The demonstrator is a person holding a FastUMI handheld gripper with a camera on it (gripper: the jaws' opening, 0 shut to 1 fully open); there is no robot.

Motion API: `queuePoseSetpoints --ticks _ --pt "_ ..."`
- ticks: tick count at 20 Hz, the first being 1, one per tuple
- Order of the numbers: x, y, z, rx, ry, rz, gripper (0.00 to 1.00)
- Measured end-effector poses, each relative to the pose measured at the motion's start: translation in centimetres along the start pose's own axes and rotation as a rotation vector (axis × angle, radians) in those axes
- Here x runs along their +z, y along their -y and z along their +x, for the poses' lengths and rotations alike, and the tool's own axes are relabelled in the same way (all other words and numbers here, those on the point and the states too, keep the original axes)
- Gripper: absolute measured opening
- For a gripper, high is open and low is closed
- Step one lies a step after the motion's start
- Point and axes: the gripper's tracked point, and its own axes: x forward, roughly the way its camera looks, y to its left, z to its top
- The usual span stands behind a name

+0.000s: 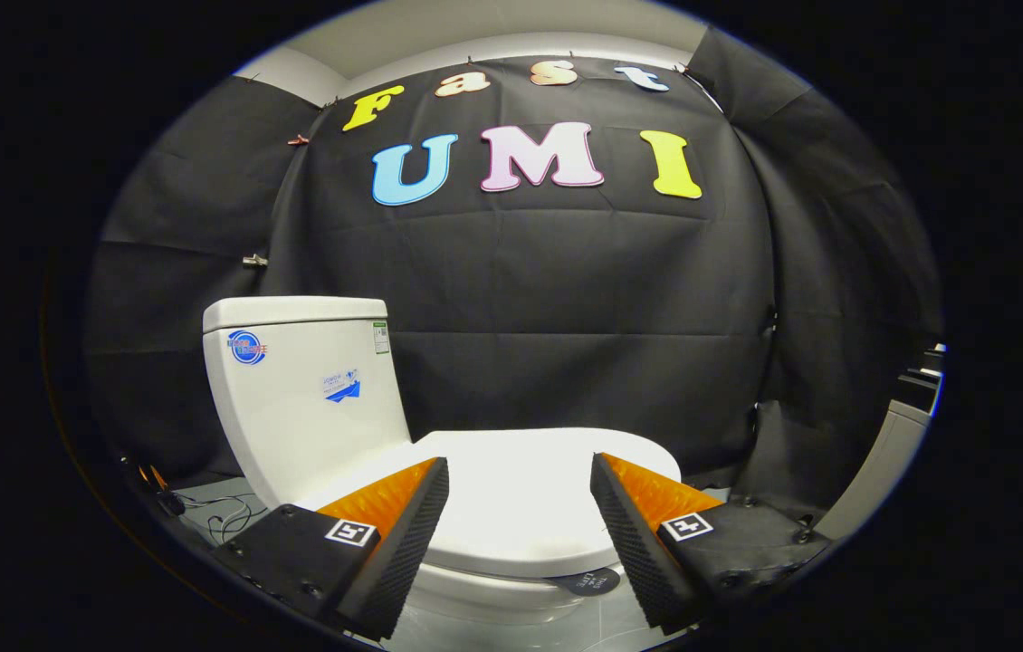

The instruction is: Open the toilet lid.

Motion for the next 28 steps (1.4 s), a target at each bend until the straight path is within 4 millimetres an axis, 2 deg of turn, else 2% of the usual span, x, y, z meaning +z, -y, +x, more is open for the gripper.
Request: queuePoseSetpoints --ticks 23,28 --pt "-0.3 0.7 0.2 -0.016 -0.017 0.02 0.99" --pt "-1.5 1.6 0.8 -0.03 -0.083 0.058 0.99"
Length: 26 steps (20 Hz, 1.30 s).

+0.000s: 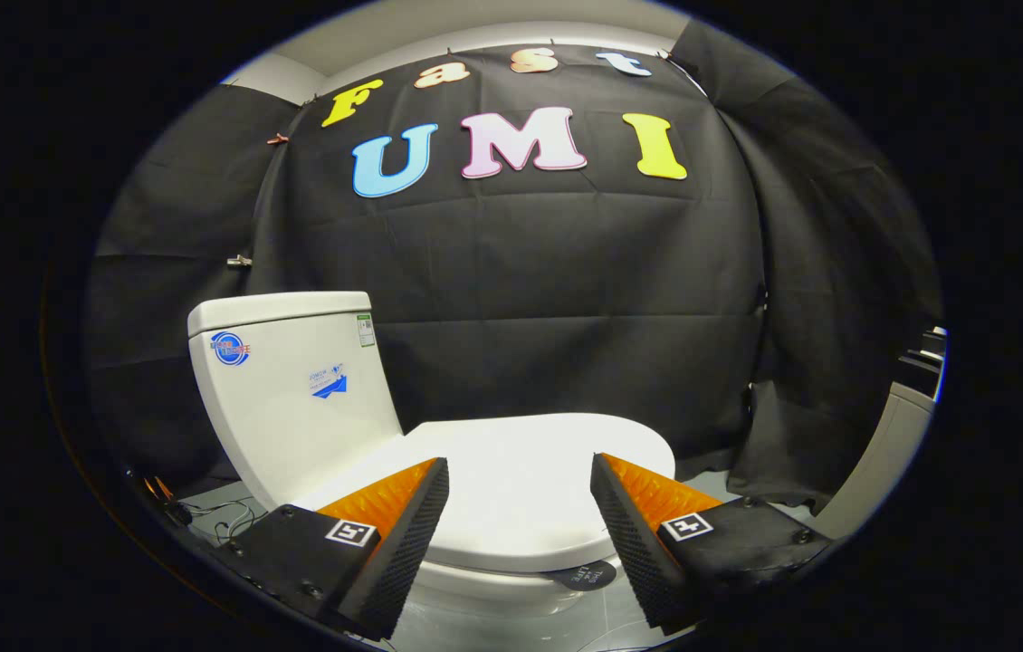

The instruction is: Open the toilet lid.

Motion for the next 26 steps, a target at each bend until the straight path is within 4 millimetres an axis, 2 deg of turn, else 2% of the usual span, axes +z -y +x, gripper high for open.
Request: queuePoseSetpoints --ticks 4,9,15,16,18,20,23,25,26 --pt "-2.6 0.6 0.2 0.023 -0.11 0.03 0.99" --pt "-6.8 3.5 0.2 -0.007 -0.277 0.131 0.99" --pt "-10.7 6.8 -0.8 -0.077 -0.409 0.34 0.99" --pt "-11.3 7.3 -0.9 -0.085 -0.423 0.384 0.96" --pt "-12.6 7.7 -0.8 -0.095 -0.461 0.485 0.97" --pt "-13.5 8.1 -0.5 -0.105 -0.477 0.589 0.87" --pt "-14.0 7.9 0.3 -0.103 -0.477 0.784 0.87" --pt "-14.2 8.5 0.6 -0.095 -0.464 0.869 0.59" --pt "-14.2 8.5 0.6 -0.083 -0.455 0.892 0.58"
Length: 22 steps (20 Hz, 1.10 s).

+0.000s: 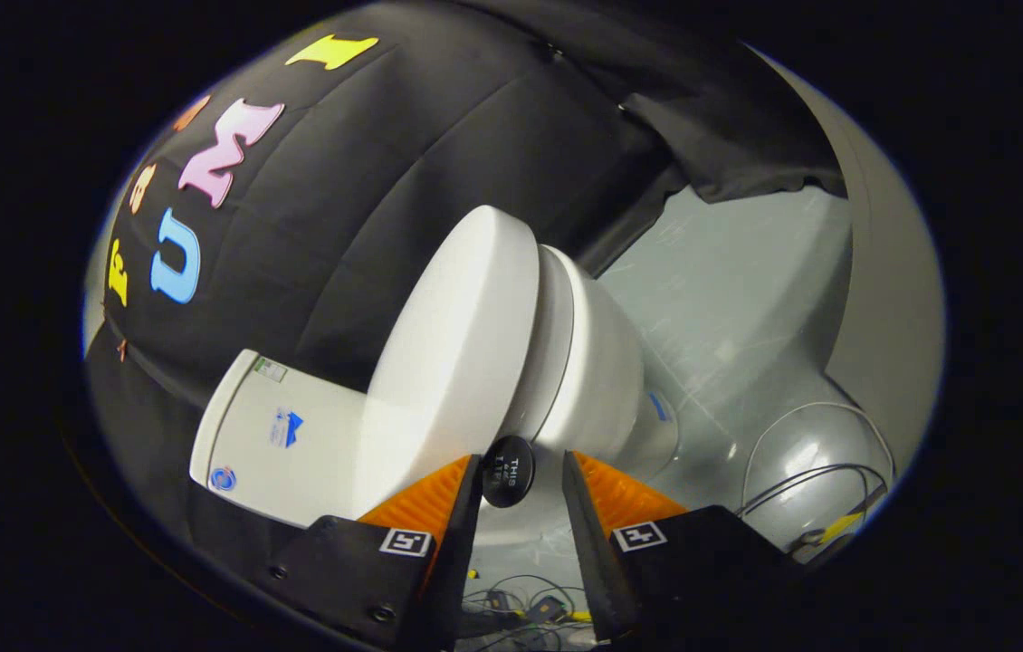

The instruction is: Open the toilet lid.

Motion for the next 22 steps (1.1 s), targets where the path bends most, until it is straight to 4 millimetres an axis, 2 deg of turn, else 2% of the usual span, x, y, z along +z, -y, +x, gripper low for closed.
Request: queuePoseSetpoints --ticks 1,2,5,6,7,8,9,15,18,19,20,22 --pt "0.1 0.1 0.4 0.006 0.007 0.017 0.58" --pt "0.1 0.0 0.4 0.015 -0.002 0.034 0.39" --pt "0.2 -0.1 0.2 0.037 -0.004 0.066 0.27" --pt "0.0 0.1 0.7 0.038 -0.009 0.065 0.22" --pt "0.1 0.5 0.5 0.034 -0.02 0.07 0.22" --pt "0.0 0.6 1.4 0.034 -0.021 0.11 0.18" --pt "0.4 0.7 1.2 0.035 -0.029 0.126 0.13" --pt "-0.1 0.3 1.2 0.053 -0.058 0.133 0.12" --pt "0.2 -0.1 1.0 0.073 -0.068 0.164 0.1" --pt "0.9 0.1 2.4 0.073 -0.046 0.157 0.09" --pt "0.4 0.0 1.1 0.07 -0.056 0.153 0.05" --pt "0.5 -0.1 0.9 0.066 -0.062 0.156 0.05"
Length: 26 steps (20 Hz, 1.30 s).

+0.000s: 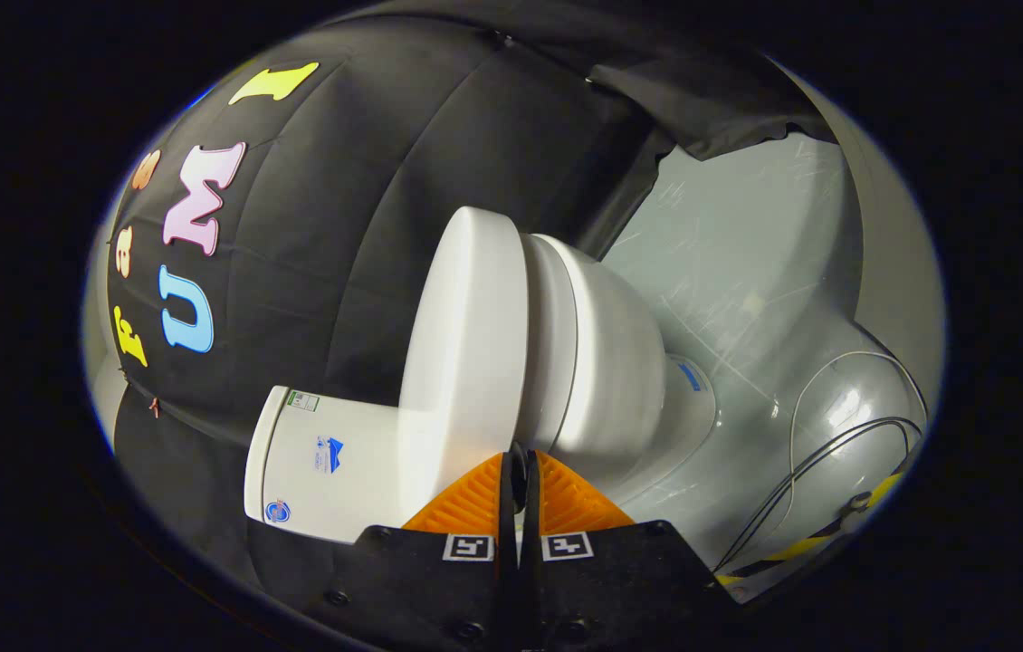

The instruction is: Open the toilet lid.

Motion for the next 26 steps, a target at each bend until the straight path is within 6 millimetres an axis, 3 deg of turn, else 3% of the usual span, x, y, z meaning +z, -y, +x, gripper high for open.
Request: queuePoseSetpoints --ticks 5,11,19,26 --pt "0.2 -0.4 -0.3 -0.029 0.002 -0.021 0.05" --pt "0.6 -3.1 -1.4 -0.077 0.029 -0.112 0.05" --pt "0.5 -9.4 -3.3 -0.109 0.065 -0.284 0.05" --pt "-0.7 -16.6 -5.0 -0.087 0.105 -0.43 0.05"
